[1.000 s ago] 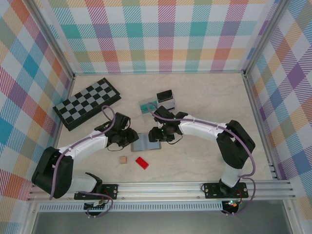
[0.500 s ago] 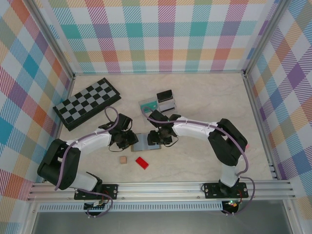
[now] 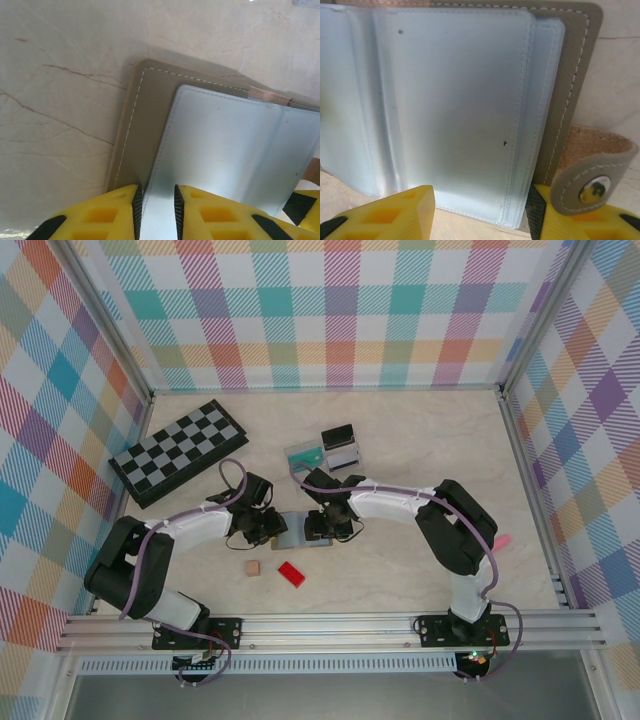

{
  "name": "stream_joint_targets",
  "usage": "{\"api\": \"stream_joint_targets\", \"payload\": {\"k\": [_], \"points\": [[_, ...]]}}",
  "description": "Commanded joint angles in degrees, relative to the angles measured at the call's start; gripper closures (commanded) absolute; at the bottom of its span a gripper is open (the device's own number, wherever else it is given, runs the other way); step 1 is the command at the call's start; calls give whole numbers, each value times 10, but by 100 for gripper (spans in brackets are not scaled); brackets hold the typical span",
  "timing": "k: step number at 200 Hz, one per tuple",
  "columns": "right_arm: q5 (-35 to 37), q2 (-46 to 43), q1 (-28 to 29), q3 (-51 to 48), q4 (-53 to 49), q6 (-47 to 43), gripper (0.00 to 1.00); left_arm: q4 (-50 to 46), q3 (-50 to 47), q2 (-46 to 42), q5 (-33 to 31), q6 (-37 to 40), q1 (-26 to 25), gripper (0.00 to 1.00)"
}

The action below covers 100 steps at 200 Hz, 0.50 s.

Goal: Take the credit cards out of the card holder

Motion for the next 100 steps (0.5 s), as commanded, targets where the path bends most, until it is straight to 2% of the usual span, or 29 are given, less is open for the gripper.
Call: {"api": "stream_joint_targets", "payload": {"k": [1, 54, 69, 100], "points": [[-16, 20, 2, 16, -2, 6, 49, 28, -1, 13, 34, 10, 6, 78], [-22, 28, 2, 17, 0, 5, 52, 65, -1, 33, 82, 13, 6, 93], [-22, 25, 2, 18, -1, 3, 57, 76, -1, 33, 93, 16, 6, 97], [-8, -3, 2, 22, -10, -2, 58, 55, 8, 8, 75, 27, 6, 100]]}}
